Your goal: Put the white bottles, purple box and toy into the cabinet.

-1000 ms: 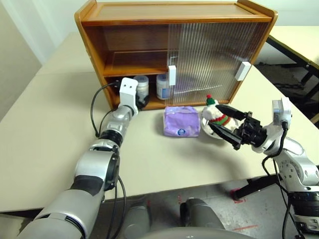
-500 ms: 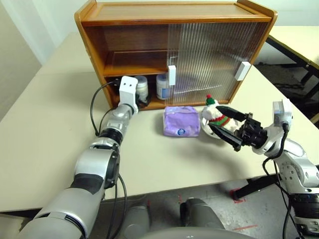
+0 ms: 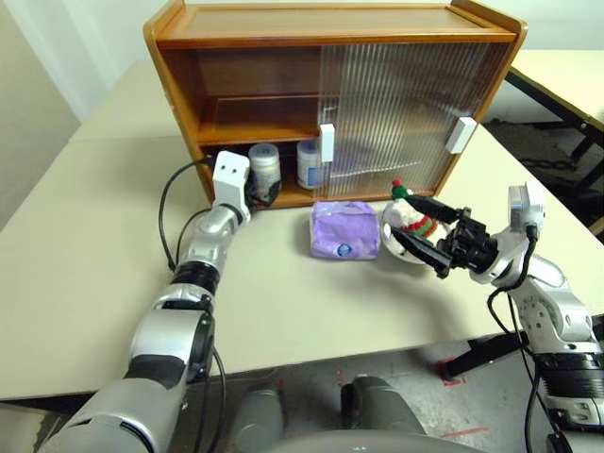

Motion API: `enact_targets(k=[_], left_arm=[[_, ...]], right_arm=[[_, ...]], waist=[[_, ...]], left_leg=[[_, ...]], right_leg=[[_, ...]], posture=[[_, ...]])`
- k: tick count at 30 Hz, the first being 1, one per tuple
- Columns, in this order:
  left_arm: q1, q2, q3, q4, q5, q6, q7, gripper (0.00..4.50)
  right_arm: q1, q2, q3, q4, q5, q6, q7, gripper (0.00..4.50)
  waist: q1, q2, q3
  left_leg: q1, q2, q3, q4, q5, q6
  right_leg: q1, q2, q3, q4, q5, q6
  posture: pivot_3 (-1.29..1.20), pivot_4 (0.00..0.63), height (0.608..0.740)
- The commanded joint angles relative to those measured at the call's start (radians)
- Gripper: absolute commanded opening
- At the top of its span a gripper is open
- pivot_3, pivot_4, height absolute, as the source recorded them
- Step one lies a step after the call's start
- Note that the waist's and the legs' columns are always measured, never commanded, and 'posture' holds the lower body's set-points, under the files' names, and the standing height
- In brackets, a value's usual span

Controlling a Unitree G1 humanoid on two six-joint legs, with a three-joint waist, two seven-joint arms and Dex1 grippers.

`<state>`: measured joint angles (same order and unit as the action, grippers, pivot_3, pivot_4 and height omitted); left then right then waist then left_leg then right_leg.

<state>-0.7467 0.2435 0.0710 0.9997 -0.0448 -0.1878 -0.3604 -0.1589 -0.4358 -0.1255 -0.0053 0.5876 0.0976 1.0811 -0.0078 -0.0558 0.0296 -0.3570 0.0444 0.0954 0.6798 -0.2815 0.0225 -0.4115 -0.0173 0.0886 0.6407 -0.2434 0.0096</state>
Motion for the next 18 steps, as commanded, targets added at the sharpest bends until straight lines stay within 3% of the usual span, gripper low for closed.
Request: enact_targets(k=[1, 7, 13, 18], left_arm=[[0.068, -0.005, -0.016, -0.132, -0.008, 0.065, -0.030, 4.47], [0.234, 0.004, -0.024, -0.414, -0.041, 0.218, -0.078, 4.47], [0.376, 0.043, 0.006, -0.674, -0.215, 0.483, -0.245, 4.47], [0.383, 0.037, 0.016, -0.791, -0.336, 0.692, -0.280, 4.47]], right_arm=[[-0.023, 0.004, 0.009, 0.033, -0.015, -0.025, 0.017, 4.50], [-0.043, 0.005, 0.003, 0.061, -0.020, -0.039, 0.027, 4.50], [-0.027, 0.001, -0.003, 0.043, -0.019, -0.035, 0.023, 4.50], [-0.029, -0.002, -0.003, 0.047, -0.022, -0.034, 0.025, 4.50]], waist=[[0.001, 0.000, 0.000], [0.000, 0.000, 0.000], [-0.002, 0.001, 0.000], [0.000, 0.001, 0.000]], left_leg=[[0.000, 0.000, 0.000, 0.000, 0.000, 0.000], [0.000, 0.001, 0.000, 0.000, 0.000, 0.000], [0.001, 0.001, 0.000, 0.000, 0.000, 0.000], [0.002, 0.001, 0.000, 0.000, 0.000, 0.000]], right_leg=[[0.000, 0.000, 0.000, 0.000, 0.000, 0.000], [0.000, 0.000, 0.000, 0.001, 0.001, -0.003], [0.000, 0.000, 0.000, 0.002, 0.001, -0.002], [0.000, 0.000, 0.000, 0.002, 0.000, -0.002]], posture=[[0.08, 0.000, 0.740], [0.08, 0.000, 0.740], [0.08, 0.000, 0.740], [0.08, 0.000, 0.740]])
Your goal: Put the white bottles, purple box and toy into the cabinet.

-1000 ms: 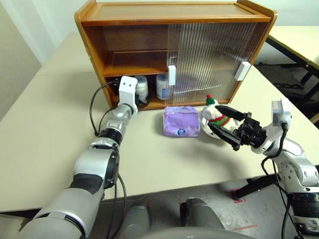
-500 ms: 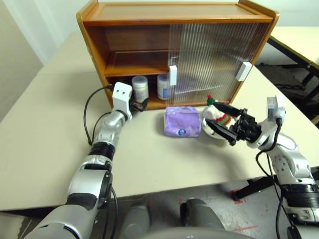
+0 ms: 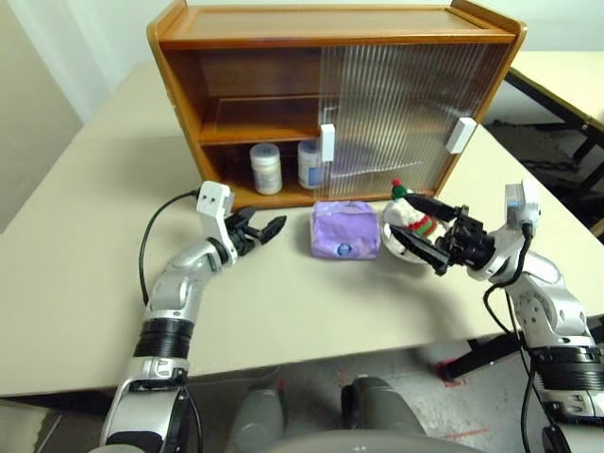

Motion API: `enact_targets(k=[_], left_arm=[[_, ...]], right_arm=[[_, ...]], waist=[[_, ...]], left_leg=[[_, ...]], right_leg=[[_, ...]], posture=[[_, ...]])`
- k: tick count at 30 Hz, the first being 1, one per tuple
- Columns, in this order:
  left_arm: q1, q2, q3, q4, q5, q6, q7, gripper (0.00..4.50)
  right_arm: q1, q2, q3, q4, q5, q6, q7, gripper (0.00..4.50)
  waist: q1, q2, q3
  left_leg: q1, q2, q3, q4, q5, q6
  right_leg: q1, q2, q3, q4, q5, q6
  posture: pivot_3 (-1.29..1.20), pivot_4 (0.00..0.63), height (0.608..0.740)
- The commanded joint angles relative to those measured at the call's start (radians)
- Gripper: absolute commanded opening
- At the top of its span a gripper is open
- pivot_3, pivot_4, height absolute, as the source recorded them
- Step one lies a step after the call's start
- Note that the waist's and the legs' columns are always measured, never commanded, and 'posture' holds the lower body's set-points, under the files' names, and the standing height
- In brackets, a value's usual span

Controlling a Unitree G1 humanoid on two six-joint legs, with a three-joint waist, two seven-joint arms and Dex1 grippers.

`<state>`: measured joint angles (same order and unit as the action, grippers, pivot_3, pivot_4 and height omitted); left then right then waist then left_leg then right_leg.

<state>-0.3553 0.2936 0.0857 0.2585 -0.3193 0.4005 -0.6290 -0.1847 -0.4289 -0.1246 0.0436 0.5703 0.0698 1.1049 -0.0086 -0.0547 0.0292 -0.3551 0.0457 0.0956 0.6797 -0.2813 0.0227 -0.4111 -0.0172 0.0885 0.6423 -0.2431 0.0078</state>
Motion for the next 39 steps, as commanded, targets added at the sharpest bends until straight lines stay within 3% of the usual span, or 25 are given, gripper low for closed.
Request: enact_targets(k=[1, 5, 14, 17, 27, 39], left_arm=[[-0.014, -0.021, 0.001, -0.062, -0.077, 0.133, -0.010, 4.47], [-0.043, -0.087, -0.034, -0.093, -0.128, 0.276, 0.012, 4.47], [-0.068, -0.129, -0.109, -0.038, -0.093, 0.389, 0.051, 4.47], [-0.075, -0.126, -0.101, -0.021, -0.094, 0.391, 0.061, 3.85], [-0.072, -0.134, -0.006, -0.025, -0.154, 0.391, 0.077, 0.06], [-0.038, -0.063, 0.168, -0.230, -0.276, 0.487, 0.143, 0.02]], right_arm=[[-0.004, -0.010, -0.003, -0.001, -0.005, -0.006, 0.001, 4.50], [-0.003, -0.008, -0.001, -0.008, -0.007, -0.007, -0.002, 4.50], [0.017, -0.011, -0.002, -0.029, -0.009, -0.011, -0.011, 4.50], [0.021, -0.012, -0.004, -0.034, -0.008, -0.011, -0.015, 4.50], [0.021, -0.008, -0.003, -0.022, -0.011, -0.021, -0.011, 4.50], [-0.002, 0.004, 0.016, 0.003, -0.013, -0.028, 0.002, 4.50]], waist=[[0.001, 0.000, 0.000], [0.000, 0.000, 0.000], [-0.006, 0.001, 0.000], [-0.007, 0.001, 0.000], [-0.008, 0.001, 0.000], [-0.002, 0.001, 0.000]], left_leg=[[0.000, 0.000, 0.000, 0.000, 0.000, 0.000], [0.000, -0.001, 0.000, 0.000, 0.000, 0.001], [0.000, -0.001, -0.001, 0.000, 0.002, 0.004], [0.001, -0.001, -0.001, 0.000, 0.002, 0.004], [0.000, -0.001, -0.001, 0.000, 0.002, 0.004], [0.000, 0.000, -0.001, 0.000, 0.000, 0.000]], right_leg=[[0.000, 0.000, 0.000, 0.000, 0.000, 0.000], [0.001, 0.000, 0.000, 0.000, -0.001, 0.001], [0.001, 0.001, 0.001, 0.000, -0.002, 0.001], [0.001, 0.001, 0.001, 0.000, -0.002, 0.001], [0.000, 0.001, 0.001, -0.001, -0.002, 0.001], [0.000, 0.000, 0.001, -0.001, -0.002, 0.001]], posture=[[0.08, 0.000, 0.740], [0.07, 0.000, 0.740], [0.04, 0.000, 0.740], [0.04, 0.000, 0.740], [0.03, 0.000, 0.740], [0.09, 0.000, 0.740]])
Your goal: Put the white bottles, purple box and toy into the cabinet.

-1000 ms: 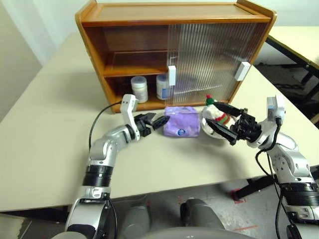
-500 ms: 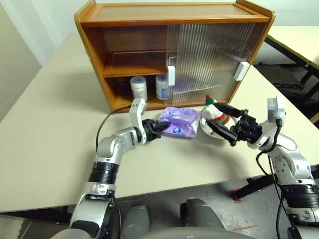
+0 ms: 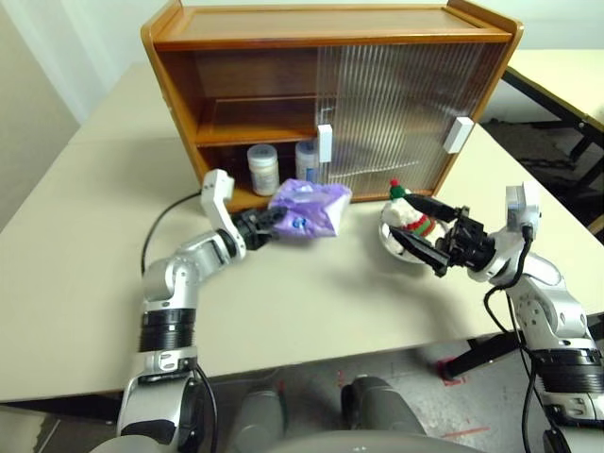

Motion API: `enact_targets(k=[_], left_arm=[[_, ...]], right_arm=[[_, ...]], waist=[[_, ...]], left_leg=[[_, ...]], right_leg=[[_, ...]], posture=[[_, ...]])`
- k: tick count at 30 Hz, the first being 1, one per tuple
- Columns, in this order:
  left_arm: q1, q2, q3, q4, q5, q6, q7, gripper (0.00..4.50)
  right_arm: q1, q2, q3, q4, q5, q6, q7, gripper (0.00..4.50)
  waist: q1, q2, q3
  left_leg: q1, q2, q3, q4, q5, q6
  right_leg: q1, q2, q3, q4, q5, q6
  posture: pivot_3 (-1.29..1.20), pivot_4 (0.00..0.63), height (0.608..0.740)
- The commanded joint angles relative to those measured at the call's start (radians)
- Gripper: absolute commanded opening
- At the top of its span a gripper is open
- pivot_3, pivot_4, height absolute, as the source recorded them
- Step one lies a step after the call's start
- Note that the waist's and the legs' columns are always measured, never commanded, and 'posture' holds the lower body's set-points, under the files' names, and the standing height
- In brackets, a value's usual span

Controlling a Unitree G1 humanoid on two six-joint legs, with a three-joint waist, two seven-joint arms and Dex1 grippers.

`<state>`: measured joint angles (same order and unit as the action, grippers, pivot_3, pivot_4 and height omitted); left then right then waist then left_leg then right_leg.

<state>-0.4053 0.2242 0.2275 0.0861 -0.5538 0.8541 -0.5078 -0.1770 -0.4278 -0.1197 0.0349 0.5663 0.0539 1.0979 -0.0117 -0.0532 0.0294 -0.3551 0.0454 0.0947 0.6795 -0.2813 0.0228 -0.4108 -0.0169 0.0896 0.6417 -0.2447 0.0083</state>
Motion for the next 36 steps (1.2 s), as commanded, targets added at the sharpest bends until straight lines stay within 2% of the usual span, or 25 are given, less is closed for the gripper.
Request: enact_targets(k=[1, 8, 13, 17, 24, 31, 33, 36], left_arm=[[0.013, 0.007, 0.047, -0.092, -0.061, 0.051, 0.038, 0.02], [-0.023, 0.028, 0.213, -0.321, -0.221, 0.183, 0.200, 0.02], [-0.119, 0.057, 0.237, -0.364, -0.273, 0.208, 0.283, 0.02], [-0.192, 0.053, 0.210, -0.335, -0.257, 0.173, 0.328, 0.02], [-0.293, 0.020, 0.147, -0.173, -0.126, -0.009, 0.395, 0.02], [-0.367, 0.012, 0.102, -0.037, -0.058, -0.122, 0.377, 0.02], [-0.373, 0.011, 0.093, -0.027, -0.050, -0.130, 0.378, 0.39], [-0.371, 0.013, 0.085, -0.026, -0.049, -0.140, 0.373, 1.23]], right_arm=[[-0.012, 0.004, 0.012, 0.013, -0.008, -0.012, 0.011, 4.50], [-0.021, 0.006, 0.010, 0.029, -0.006, -0.015, 0.028, 4.50], [-0.028, 0.013, 0.019, 0.032, -0.008, -0.011, 0.031, 4.50], [-0.033, 0.017, 0.022, 0.034, -0.010, -0.011, 0.032, 4.50], [-0.018, 0.025, 0.019, 0.027, -0.009, -0.021, 0.022, 4.50], [0.002, 0.031, 0.015, 0.013, -0.009, -0.030, 0.010, 4.50], [0.008, 0.030, 0.015, 0.015, -0.009, -0.036, 0.011, 4.50], [0.016, 0.032, 0.014, 0.020, -0.009, -0.046, 0.013, 4.50]], waist=[[0.002, 0.000, 0.000], [0.003, 0.000, 0.000], [0.007, -0.001, 0.001], [0.013, -0.001, 0.001], [0.022, -0.001, 0.001], [0.025, -0.001, 0.001], [0.024, -0.001, 0.001], [0.023, -0.001, 0.001]], left_leg=[[0.000, 0.000, 0.000, 0.000, 0.000, 0.000], [0.000, 0.000, 0.000, 0.000, 0.000, -0.001], [0.000, 0.000, 0.000, 0.000, 0.000, -0.001], [0.000, -0.001, 0.000, 0.000, 0.000, -0.001], [0.000, -0.001, 0.000, -0.001, -0.001, -0.001], [-0.001, -0.001, 0.000, -0.001, -0.001, -0.001], [-0.001, -0.001, 0.000, -0.001, -0.001, -0.002], [-0.001, -0.001, 0.000, -0.001, -0.001, -0.002]], right_leg=[[0.000, 0.000, 0.000, 0.000, 0.000, 0.000], [0.000, 0.000, 0.000, 0.000, 0.000, 0.000], [0.000, 0.000, -0.001, 0.000, 0.000, 0.000], [0.000, 0.000, 0.000, 0.000, 0.000, 0.000], [0.000, 0.000, 0.000, -0.001, 0.000, -0.001], [0.000, 0.000, 0.000, -0.002, 0.000, 0.000], [0.000, 0.000, 0.000, -0.002, 0.000, 0.000], [0.000, 0.000, 0.000, -0.002, 0.000, 0.000]], posture=[[0.09, 0.000, 0.740], [0.11, 0.000, 0.740], [0.13, 0.000, 0.740], [0.12, 0.000, 0.740], [0.09, 0.000, 0.740], [0.08, 0.000, 0.740], [0.07, 0.000, 0.740], [0.07, 0.000, 0.740]])
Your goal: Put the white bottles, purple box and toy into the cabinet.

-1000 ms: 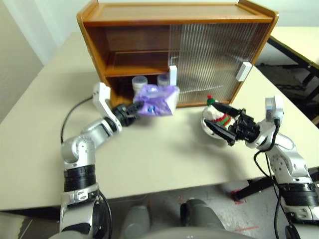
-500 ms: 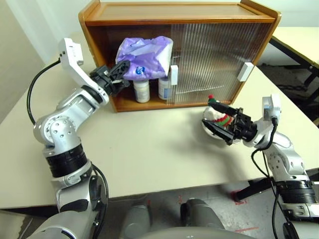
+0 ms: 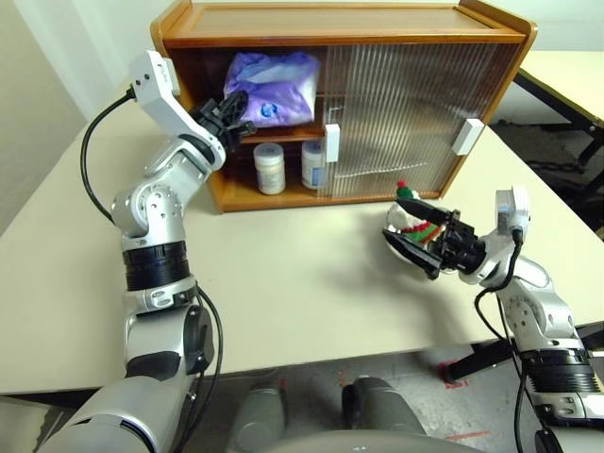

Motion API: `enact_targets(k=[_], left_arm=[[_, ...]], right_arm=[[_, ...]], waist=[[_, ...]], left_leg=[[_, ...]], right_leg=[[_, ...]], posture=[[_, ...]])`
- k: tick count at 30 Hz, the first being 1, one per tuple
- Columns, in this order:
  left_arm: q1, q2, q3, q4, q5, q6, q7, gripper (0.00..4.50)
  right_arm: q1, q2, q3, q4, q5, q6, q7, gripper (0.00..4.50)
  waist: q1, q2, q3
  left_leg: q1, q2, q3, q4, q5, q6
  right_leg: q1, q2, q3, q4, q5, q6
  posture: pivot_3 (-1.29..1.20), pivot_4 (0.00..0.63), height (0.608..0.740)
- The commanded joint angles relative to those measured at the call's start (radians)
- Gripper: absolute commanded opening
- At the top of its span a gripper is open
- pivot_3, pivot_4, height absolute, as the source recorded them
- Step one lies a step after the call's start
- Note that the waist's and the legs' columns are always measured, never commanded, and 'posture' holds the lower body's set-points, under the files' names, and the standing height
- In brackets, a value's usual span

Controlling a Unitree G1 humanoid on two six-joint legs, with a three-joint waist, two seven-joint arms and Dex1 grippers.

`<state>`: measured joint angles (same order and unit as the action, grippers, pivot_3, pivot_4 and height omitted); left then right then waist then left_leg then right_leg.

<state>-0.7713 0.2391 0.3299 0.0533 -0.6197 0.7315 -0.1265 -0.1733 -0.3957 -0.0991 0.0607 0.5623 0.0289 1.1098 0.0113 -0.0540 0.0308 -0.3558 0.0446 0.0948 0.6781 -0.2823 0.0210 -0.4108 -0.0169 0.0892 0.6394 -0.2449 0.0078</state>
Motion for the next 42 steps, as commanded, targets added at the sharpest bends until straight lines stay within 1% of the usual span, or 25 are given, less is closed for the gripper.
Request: enact_targets(k=[1, 6, 8, 9, 16, 19, 21, 25, 28, 30, 32, 33, 35, 36, 37, 38, 42], left_arm=[[-0.004, -0.001, -0.018, 0.006, 0.015, -0.019, -0.010, 1.68], [0.015, 0.002, -0.014, -0.029, 0.002, -0.014, -0.013, 3.55], [0.025, 0.008, -0.010, -0.045, 0.001, -0.018, -0.015, 4.41], [0.032, 0.012, -0.009, -0.057, 0.001, -0.014, -0.014, 4.46], [0.120, 0.058, -0.012, -0.221, -0.030, 0.014, -0.050, 4.46], [0.156, 0.079, -0.002, -0.290, -0.068, 0.026, -0.082, 4.46], [0.168, 0.078, 0.022, -0.332, -0.121, 0.040, -0.087, 4.46], [0.192, 0.122, 0.038, -0.393, -0.164, 0.041, -0.120, 4.46], [0.209, 0.125, 0.052, -0.409, -0.172, -0.040, -0.171, 3.88], [0.249, 0.165, -0.010, -0.426, -0.126, -0.102, -0.276, 3.16], [0.283, 0.195, -0.087, -0.420, -0.086, -0.111, -0.326, 2.38], [0.291, 0.194, -0.110, -0.409, -0.075, -0.112, -0.329, 2.06], [0.293, 0.182, -0.151, -0.377, -0.045, -0.137, -0.336, 1.25], [0.285, 0.162, -0.173, -0.343, -0.028, -0.157, -0.338, 0.88], [0.279, 0.147, -0.187, -0.316, -0.015, -0.173, -0.341, 0.39], [0.272, 0.137, -0.200, -0.291, 0.001, -0.183, -0.343, 0.07], [0.233, 0.099, -0.270, -0.173, 0.082, -0.223, -0.347, 0.03]], right_arm=[[0.013, 0.000, -0.007, -0.006, -0.005, -0.023, 0.001, 4.50], [0.009, -0.002, -0.002, 0.009, -0.008, -0.030, 0.010, 4.50], [0.002, -0.002, -0.001, 0.013, -0.009, -0.029, 0.010, 4.50], [0.000, -0.002, -0.001, 0.014, -0.009, -0.028, 0.011, 4.50], [-0.013, -0.002, 0.005, 0.025, -0.008, -0.023, 0.023, 4.50], [-0.018, -0.002, 0.010, 0.032, -0.009, -0.020, 0.031, 4.50], [-0.022, -0.001, 0.014, 0.033, -0.011, -0.016, 0.032, 4.50], [-0.034, -0.004, 0.015, 0.024, -0.008, -0.002, 0.026, 4.50], [-0.037, -0.006, 0.014, 0.022, -0.008, 0.003, 0.024, 4.50], [-0.034, -0.005, 0.014, 0.015, -0.007, 0.008, 0.020, 4.50], [-0.032, -0.005, 0.014, 0.008, -0.007, 0.012, 0.016, 4.50], [-0.031, -0.005, 0.014, 0.007, -0.007, 0.013, 0.015, 4.50], [-0.034, -0.006, 0.011, 0.011, -0.008, 0.012, 0.014, 4.50], [-0.033, -0.006, 0.009, 0.011, -0.007, 0.012, 0.014, 4.50], [-0.034, -0.006, 0.009, 0.012, -0.007, 0.011, 0.014, 4.50], [-0.034, -0.006, 0.009, 0.012, -0.008, 0.011, 0.014, 4.50], [-0.026, -0.001, 0.010, -0.003, -0.010, 0.008, 0.004, 4.50]], waist=[[0.000, 0.000, 0.000], [0.001, 0.000, 0.000], [0.000, 0.000, 0.000], [-0.001, 0.000, 0.000], [0.002, 0.000, 0.000], [0.003, 0.000, 0.000], [0.005, 0.000, 0.000], [0.004, 0.000, 0.000], [0.005, 0.001, 0.001], [0.006, 0.001, 0.001], [0.005, 0.001, 0.001], [0.006, 0.001, 0.001], [0.010, 0.001, 0.001], [0.010, 0.001, 0.001], [0.009, 0.001, 0.001], [0.008, 0.001, 0.001], [0.006, 0.001, 0.001]], left_leg=[[0.000, 0.000, 0.000, 0.000, 0.000, 0.000], [0.000, 0.000, 0.000, 0.000, 0.000, 0.000], [0.000, 0.000, 0.000, 0.000, 0.000, 0.000], [0.000, 0.000, 0.000, 0.000, 0.000, 0.000], [0.000, 0.001, 0.000, 0.000, 0.000, 0.000], [0.000, 0.001, 0.000, 0.000, 0.000, 0.000], [0.000, 0.001, 0.000, 0.000, 0.000, 0.000], [0.000, 0.001, 0.000, 0.000, 0.000, 0.000], [0.001, 0.001, 0.000, 0.000, 0.000, 0.000], [0.001, 0.001, 0.000, 0.000, 0.000, 0.000], [0.001, 0.001, 0.000, 0.000, 0.000, 0.000], [0.001, 0.001, 0.000, 0.000, 0.000, 0.000], [0.000, 0.000, 0.000, 0.000, 0.000, 0.000], [0.000, 0.000, 0.000, 0.000, 0.000, 0.000], [0.000, 0.000, 0.000, 0.000, 0.000, 0.000], [0.001, 0.000, 0.001, 0.000, 0.000, 0.000], [0.001, 0.000, 0.000, 0.000, 0.001, 0.001]], right_leg=[[0.000, 0.000, 0.000, 0.000, 0.000, 0.000], [0.000, 0.000, 0.000, 0.000, 0.000, 0.000], [0.000, 0.000, 0.000, 0.000, 0.000, 0.000], [0.000, 0.000, 0.000, 0.000, 0.000, 0.000], [0.000, 0.000, 0.000, 0.000, 0.000, 0.000], [0.000, 0.000, 0.000, 0.000, 0.000, 0.000], [0.000, 0.000, 0.000, 0.000, 0.000, 0.000], [0.000, 0.000, 0.000, 0.001, 0.000, 0.000], [0.000, 0.000, 0.000, 0.001, 0.000, -0.001], [0.000, 0.000, 0.000, 0.001, 0.000, -0.001], [0.000, 0.000, 0.000, 0.001, -0.001, -0.001], [0.000, 0.000, 0.000, 0.000, -0.001, -0.001], [0.000, 0.000, 0.000, 0.000, -0.001, -0.001], [0.000, -0.001, 0.000, 0.000, -0.001, -0.001], [0.001, -0.001, 0.000, 0.000, -0.001, -0.001], [0.001, -0.001, 0.000, 0.000, -0.001, -0.001], [0.001, 0.000, 0.000, 0.000, -0.001, -0.001]], posture=[[0.07, 0.000, 0.740], [0.07, 0.000, 0.740], [0.07, 0.000, 0.740], [0.08, 0.000, 0.740], [0.11, 0.000, 0.740], [0.12, 0.000, 0.740], [0.12, 0.000, 0.740], [0.13, 0.000, 0.740], [0.13, 0.000, 0.740], [0.13, 0.000, 0.740], [0.13, 0.000, 0.740], [0.13, 0.000, 0.740], [0.12, 0.000, 0.740], [0.12, 0.000, 0.740], [0.12, 0.000, 0.740], [0.12, 0.000, 0.740], [0.10, 0.000, 0.740]])
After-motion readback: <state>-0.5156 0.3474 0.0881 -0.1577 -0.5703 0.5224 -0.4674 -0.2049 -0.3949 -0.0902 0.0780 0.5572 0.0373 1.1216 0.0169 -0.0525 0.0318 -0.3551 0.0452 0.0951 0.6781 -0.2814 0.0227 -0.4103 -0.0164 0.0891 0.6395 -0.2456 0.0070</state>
